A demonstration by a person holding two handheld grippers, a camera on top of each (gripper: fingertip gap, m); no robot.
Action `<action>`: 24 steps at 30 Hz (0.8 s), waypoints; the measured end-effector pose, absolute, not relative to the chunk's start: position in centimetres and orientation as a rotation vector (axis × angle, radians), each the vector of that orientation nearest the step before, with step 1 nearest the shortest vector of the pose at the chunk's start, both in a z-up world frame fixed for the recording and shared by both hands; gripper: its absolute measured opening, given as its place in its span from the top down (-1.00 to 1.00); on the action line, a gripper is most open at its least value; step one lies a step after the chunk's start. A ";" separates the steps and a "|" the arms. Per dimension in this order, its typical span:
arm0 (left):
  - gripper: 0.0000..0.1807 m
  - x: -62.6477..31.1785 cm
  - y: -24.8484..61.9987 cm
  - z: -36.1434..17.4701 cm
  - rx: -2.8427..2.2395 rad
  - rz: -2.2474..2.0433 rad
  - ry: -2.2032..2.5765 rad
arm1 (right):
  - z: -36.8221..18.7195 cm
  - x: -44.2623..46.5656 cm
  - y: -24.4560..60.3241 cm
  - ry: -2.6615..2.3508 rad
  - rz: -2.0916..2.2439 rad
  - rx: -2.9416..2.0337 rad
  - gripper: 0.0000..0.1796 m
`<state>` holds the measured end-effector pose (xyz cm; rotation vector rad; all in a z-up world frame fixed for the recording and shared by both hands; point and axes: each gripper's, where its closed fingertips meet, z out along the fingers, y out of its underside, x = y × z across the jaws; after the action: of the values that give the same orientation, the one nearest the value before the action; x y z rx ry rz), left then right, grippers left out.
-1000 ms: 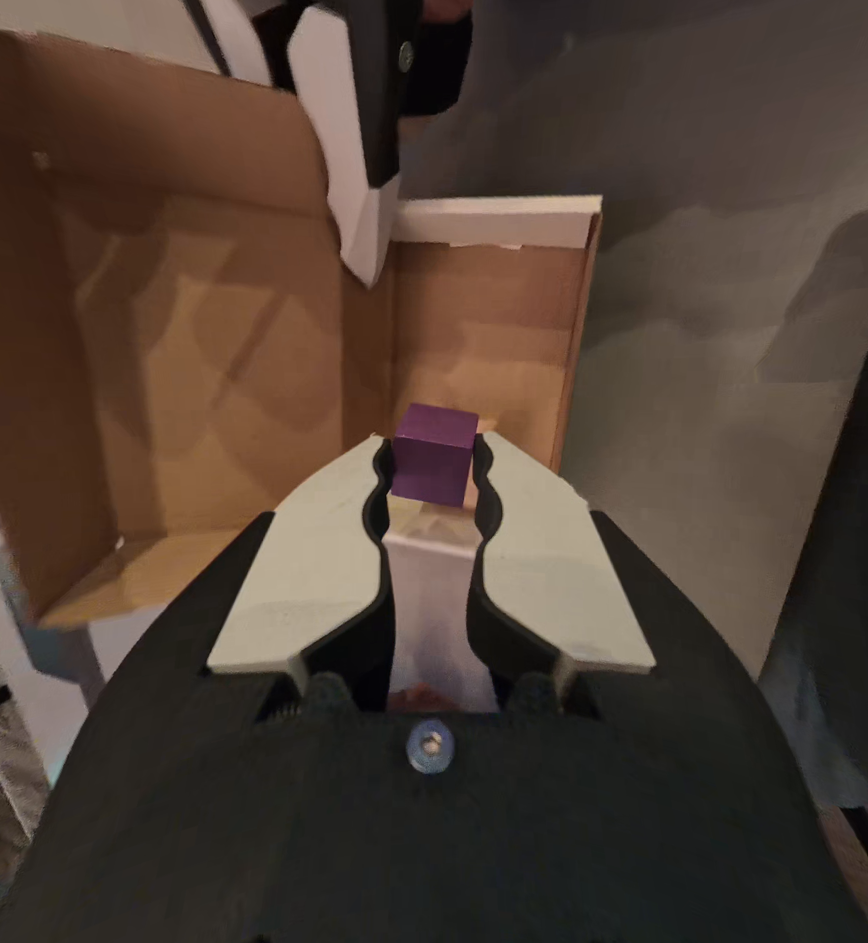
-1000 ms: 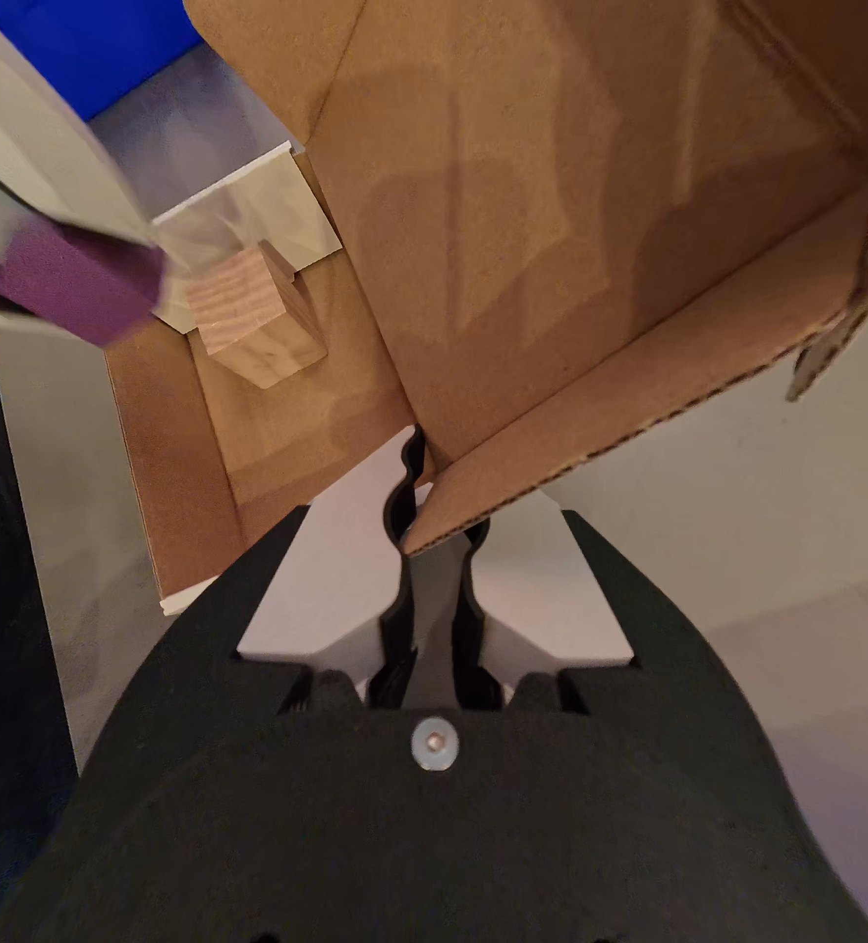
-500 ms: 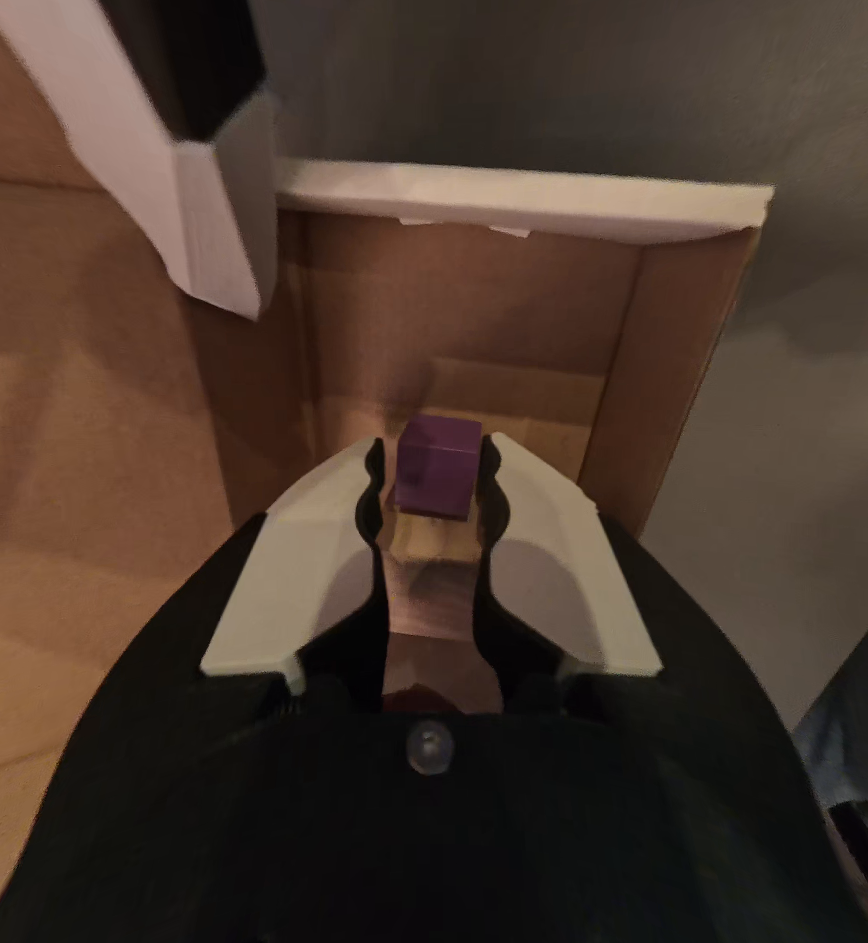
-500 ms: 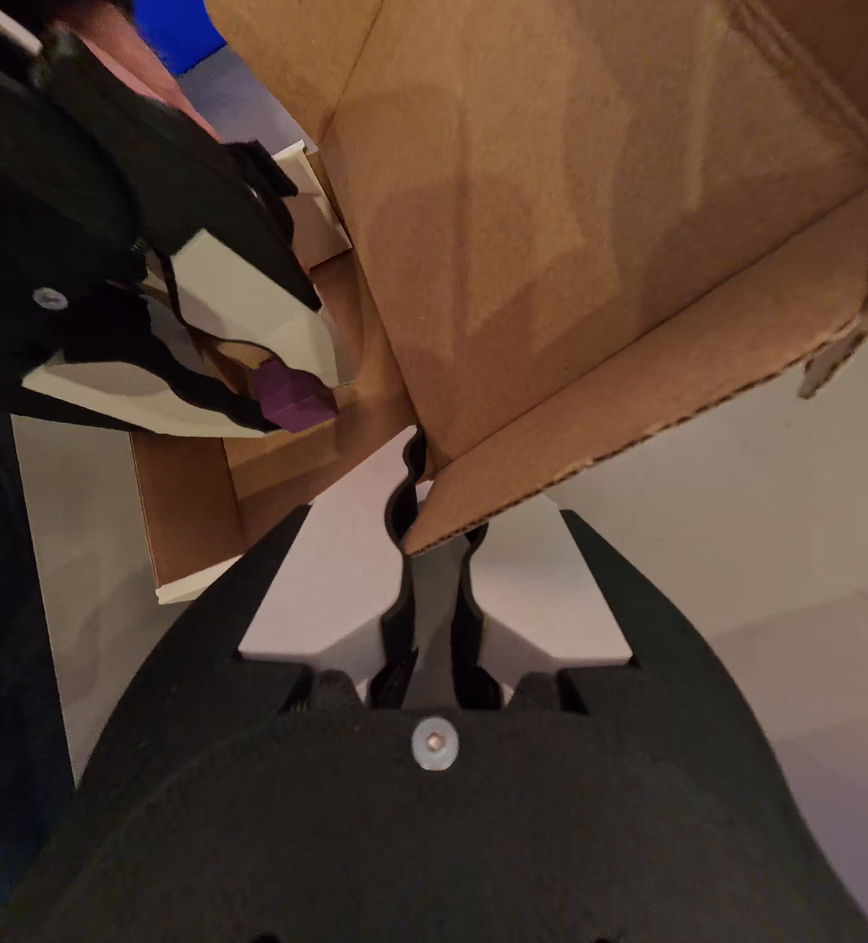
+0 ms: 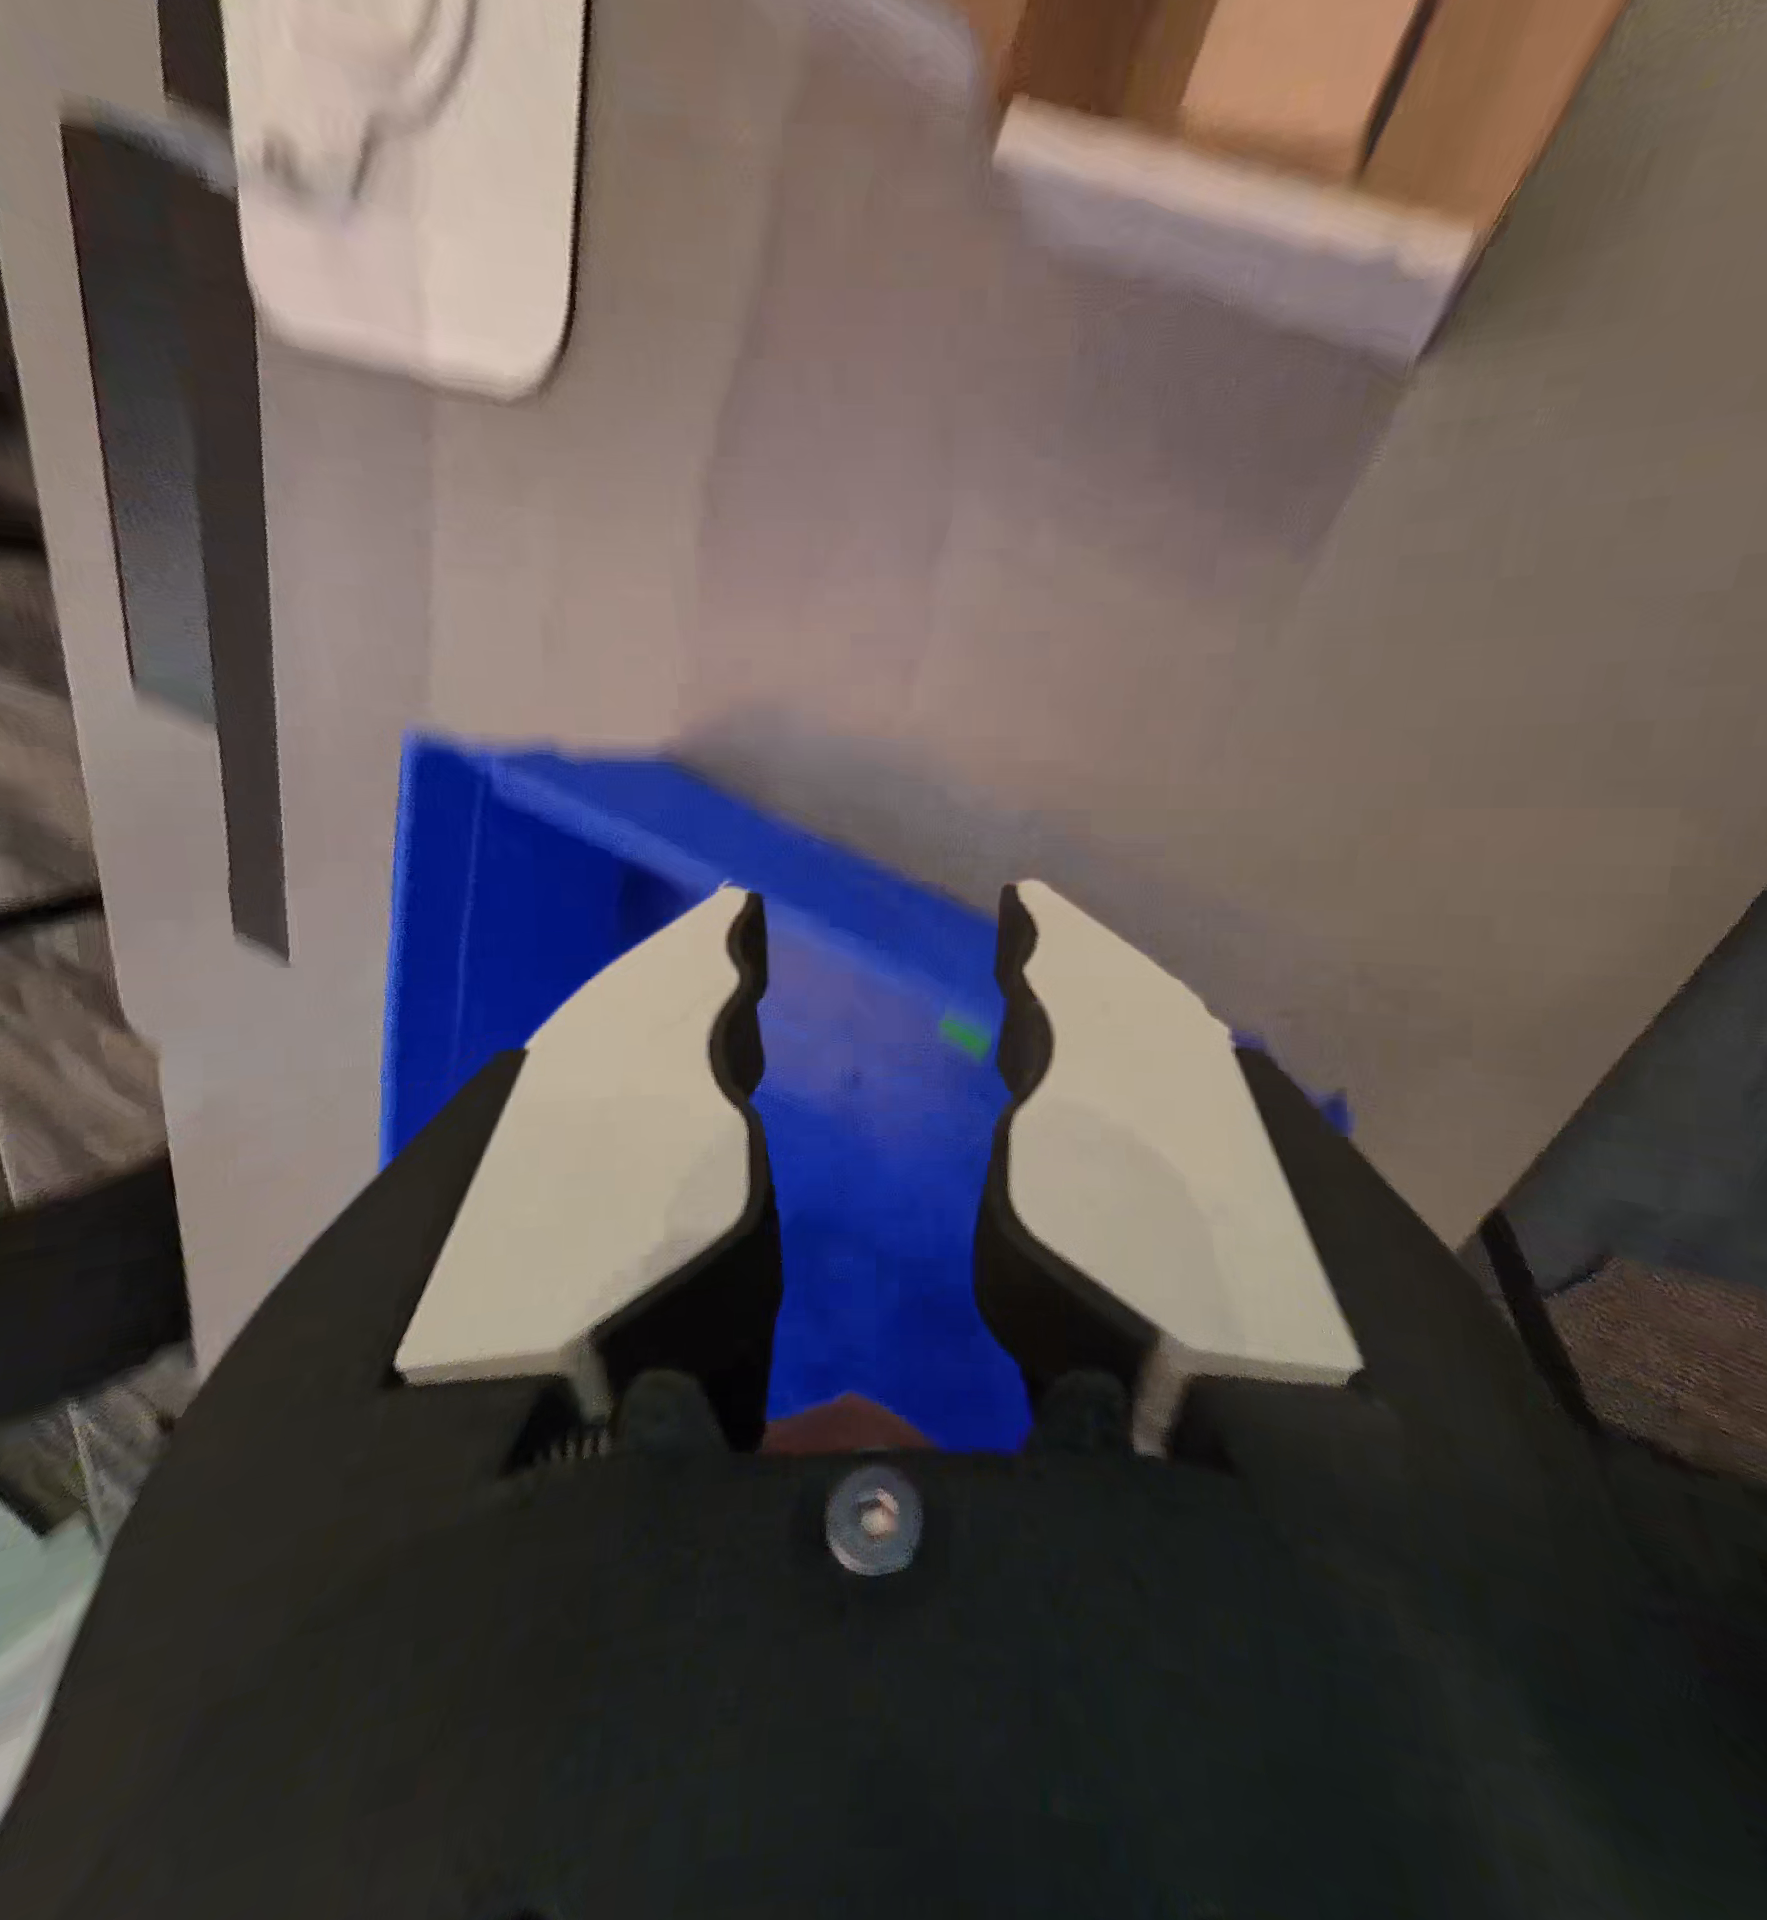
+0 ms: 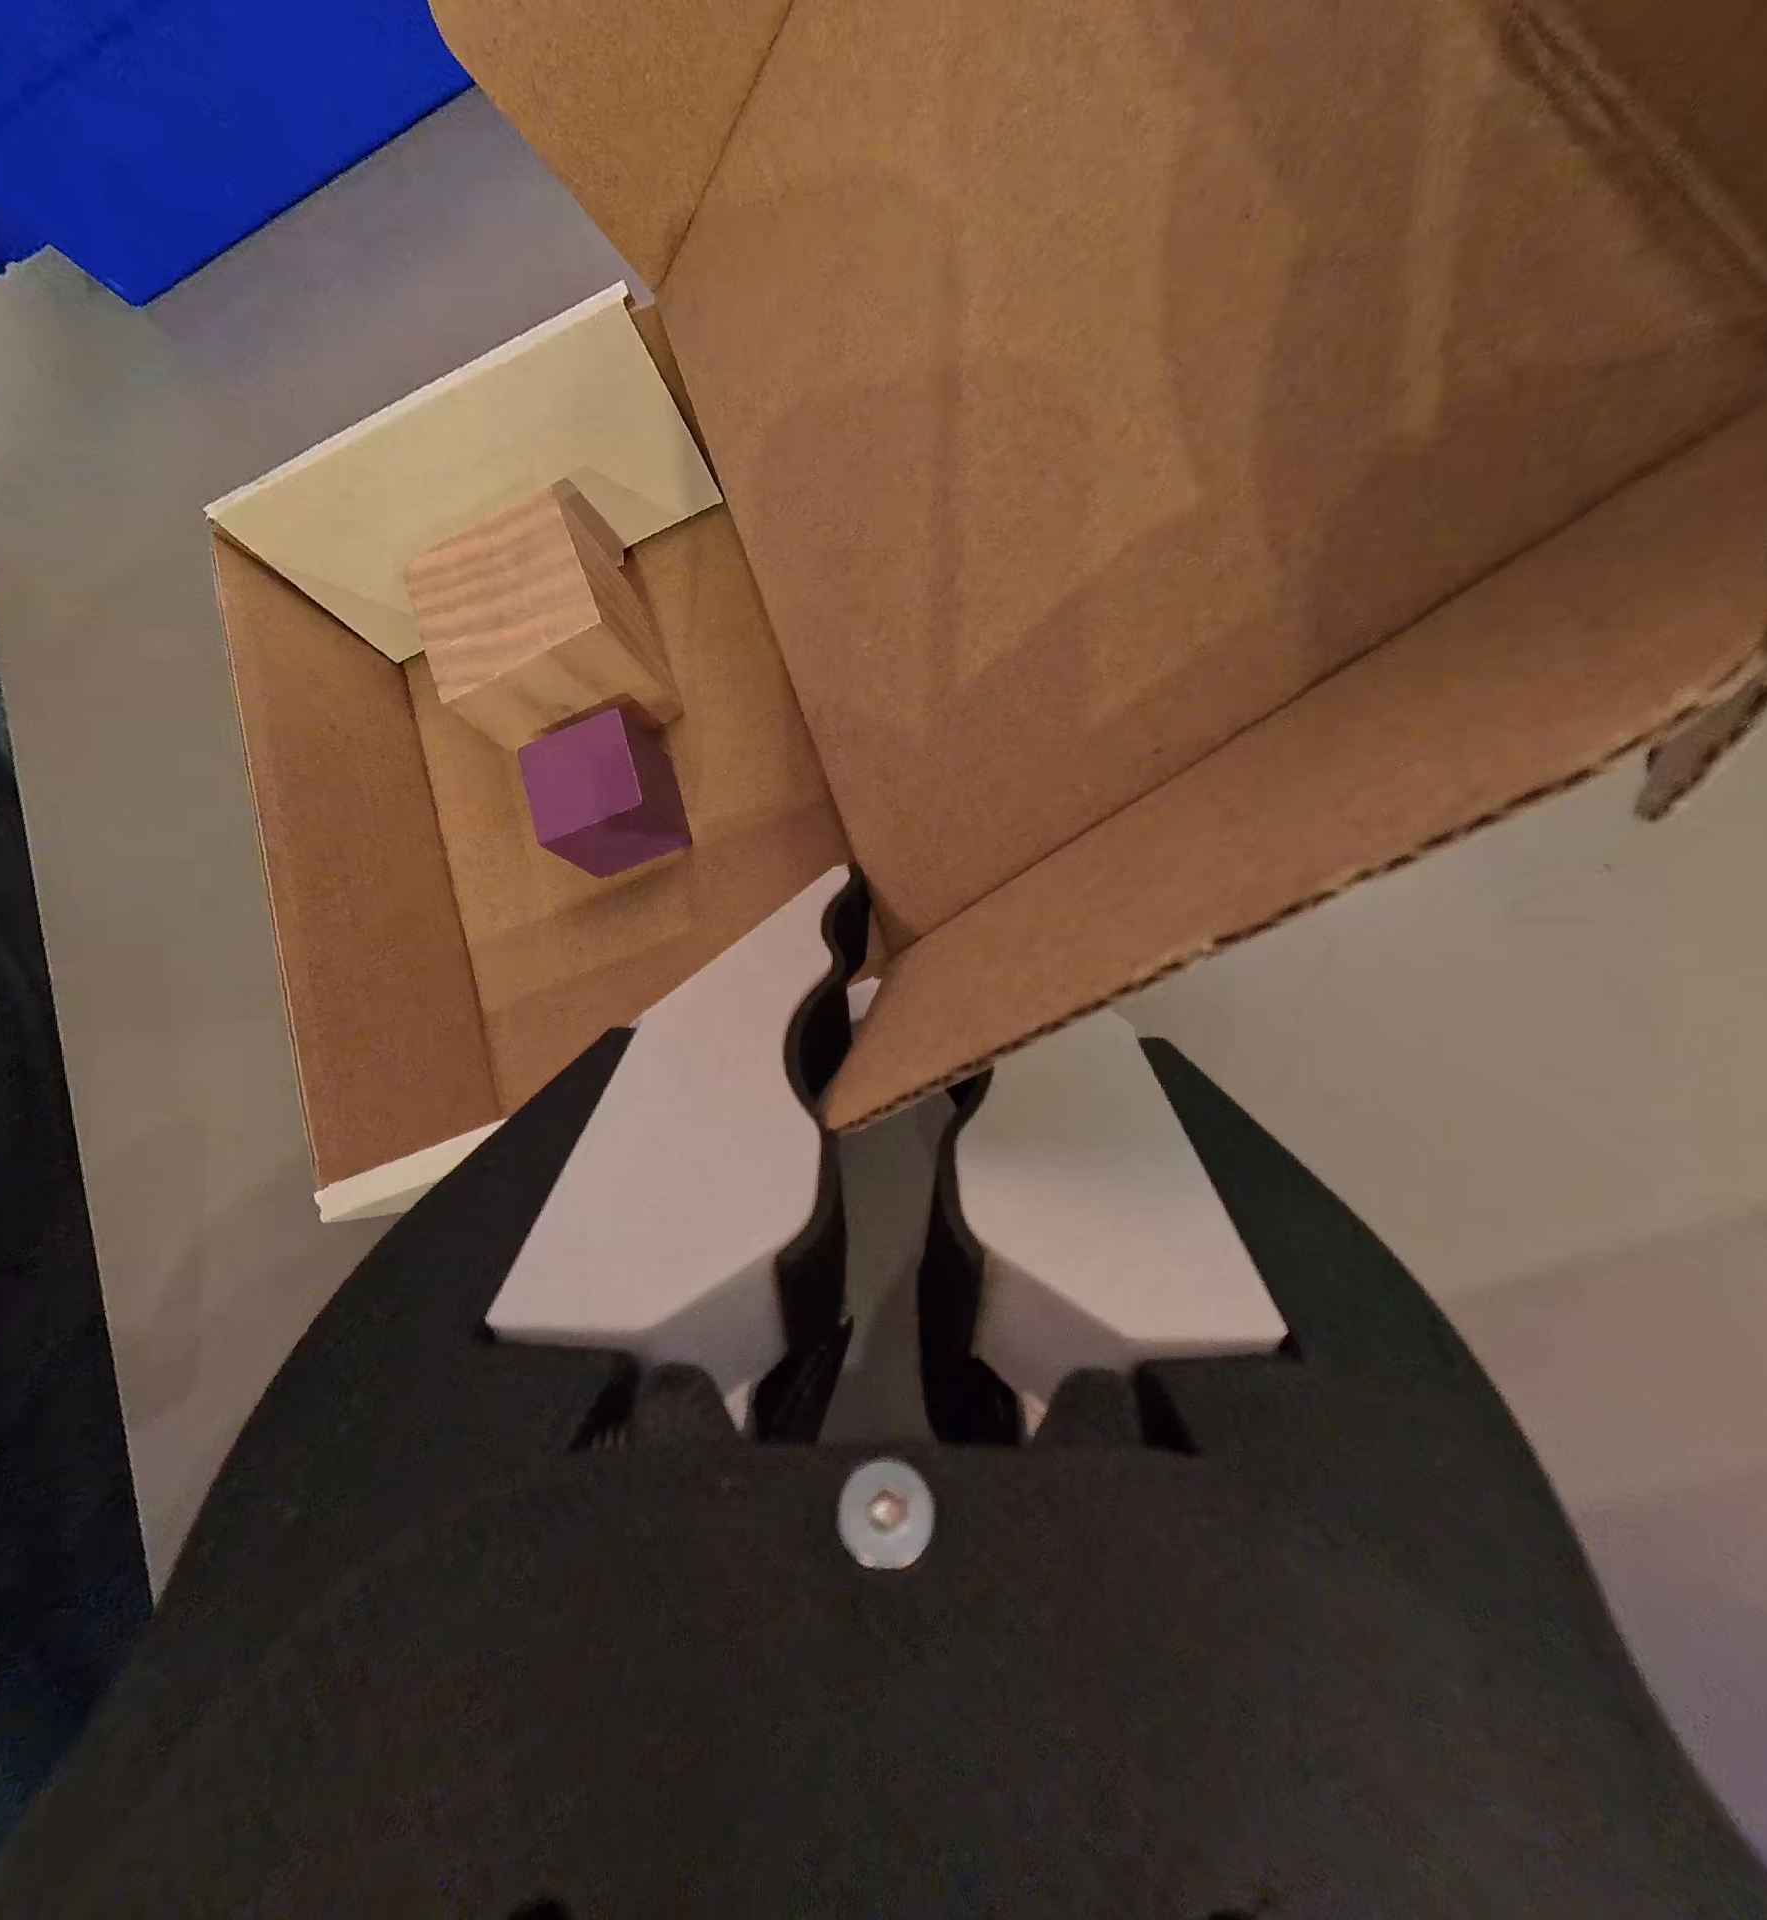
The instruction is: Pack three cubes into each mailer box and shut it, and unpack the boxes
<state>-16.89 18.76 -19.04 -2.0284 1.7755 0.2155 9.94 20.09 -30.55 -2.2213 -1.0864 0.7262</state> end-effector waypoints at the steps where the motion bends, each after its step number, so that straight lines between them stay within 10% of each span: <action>1: 0.53 -19.5 18.9 -19.0 -2.078 0.257 1.732 | -30.6 9.9 20.1 -1.086 0.725 -2.222 0.95; 24: 0.59 -25.7 19.2 -33.1 -2.091 -0.007 1.951 | -30.6 9.7 20.1 -1.052 0.718 -2.242 0.95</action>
<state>-25.69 19.21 -33.11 -2.0909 1.9512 -0.0068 9.75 20.13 -30.58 -2.2418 -1.0524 0.7184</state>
